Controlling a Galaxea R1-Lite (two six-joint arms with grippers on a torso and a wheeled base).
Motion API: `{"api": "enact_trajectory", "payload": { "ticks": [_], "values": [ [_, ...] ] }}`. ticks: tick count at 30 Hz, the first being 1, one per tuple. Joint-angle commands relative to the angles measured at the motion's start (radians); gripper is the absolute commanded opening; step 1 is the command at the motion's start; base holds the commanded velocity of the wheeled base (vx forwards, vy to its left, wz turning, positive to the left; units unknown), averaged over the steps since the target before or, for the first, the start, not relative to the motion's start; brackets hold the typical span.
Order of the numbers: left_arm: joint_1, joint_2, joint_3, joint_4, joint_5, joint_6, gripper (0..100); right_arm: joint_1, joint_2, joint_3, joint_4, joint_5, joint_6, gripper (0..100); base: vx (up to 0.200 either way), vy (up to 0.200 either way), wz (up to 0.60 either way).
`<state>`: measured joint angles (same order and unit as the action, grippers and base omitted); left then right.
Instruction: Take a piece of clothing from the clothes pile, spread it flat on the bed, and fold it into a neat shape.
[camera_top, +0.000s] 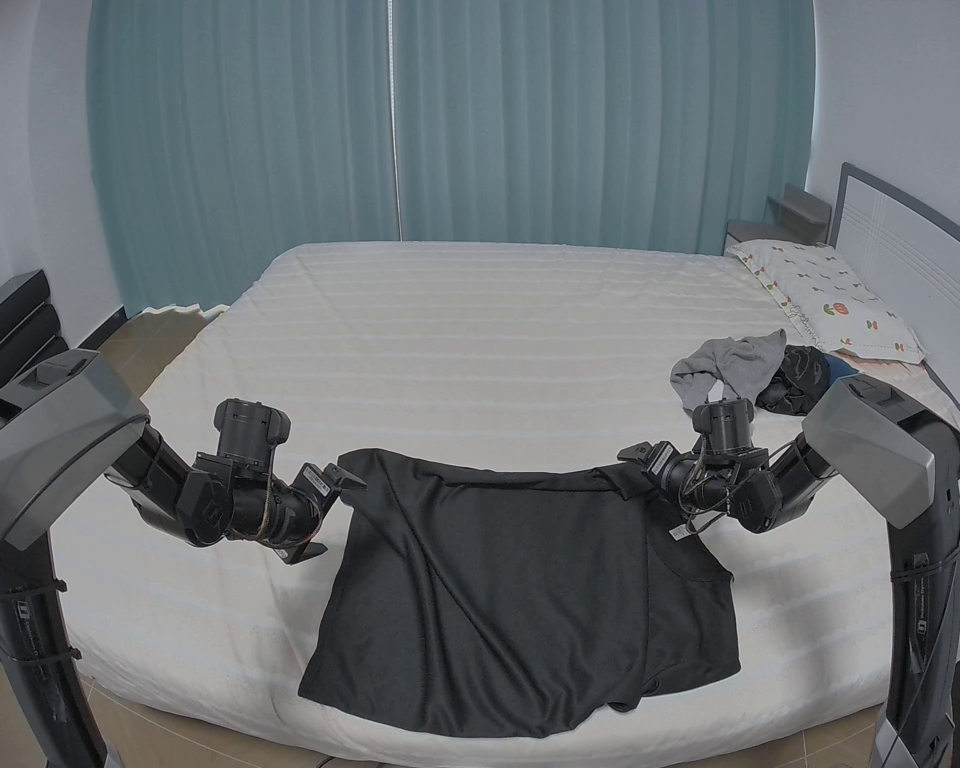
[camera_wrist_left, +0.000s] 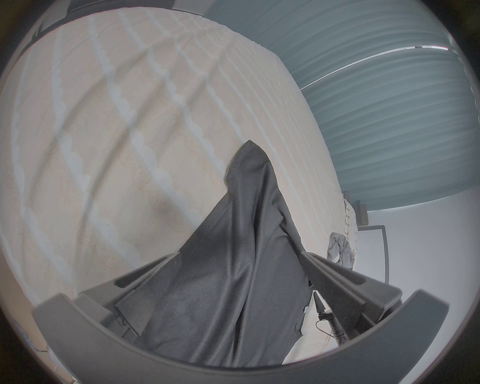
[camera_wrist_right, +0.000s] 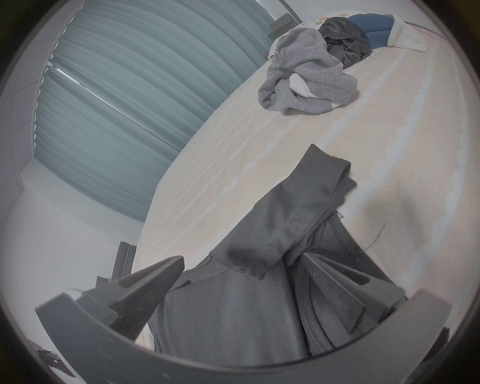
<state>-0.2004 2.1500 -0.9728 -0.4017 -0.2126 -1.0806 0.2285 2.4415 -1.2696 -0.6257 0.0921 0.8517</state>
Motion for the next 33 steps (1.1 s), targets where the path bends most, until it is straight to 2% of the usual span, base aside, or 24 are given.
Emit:
{"api": "enact_trajectory", "payload": {
  "ticks": [1,8,11,16,19,20,27,33],
  "values": [
    [0.001,0.007,0.002,0.000,0.001,0.001,100,-0.001,0.067,-0.106,0.060,0.000,0.000,100,0.000,0.000,0.00],
    [0.006,0.007,0.003,0.000,0.001,0.001,100,-0.001,0.165,-0.327,0.153,-0.006,0.000,100,0.000,0.000,0.00],
    [0.006,0.007,0.003,0.000,0.001,0.001,100,0.000,0.214,-0.430,0.150,-0.017,0.003,100,0.000,0.000,0.00],
    [0.007,0.007,0.002,0.000,0.001,-0.001,100,-0.015,0.268,-0.636,0.015,-0.066,0.049,100,0.000,0.000,0.00],
    [0.007,0.007,0.003,0.000,0.001,-0.001,100,-0.020,0.292,-0.702,-0.032,-0.092,0.047,100,0.000,0.000,0.00],
    [0.007,0.007,0.003,0.000,0.001,-0.001,100,-0.029,0.306,-0.730,-0.037,-0.120,0.044,100,0.000,0.000,0.00],
    [0.007,0.007,0.002,0.000,0.001,-0.002,100,-0.038,0.312,-0.699,-0.035,-0.130,0.029,100,0.000,0.000,0.00],
    [0.010,0.010,-0.006,-0.025,0.002,-0.002,100,-0.066,0.191,-0.450,-0.058,-0.098,0.035,100,0.000,0.000,0.00]
  ]
}}
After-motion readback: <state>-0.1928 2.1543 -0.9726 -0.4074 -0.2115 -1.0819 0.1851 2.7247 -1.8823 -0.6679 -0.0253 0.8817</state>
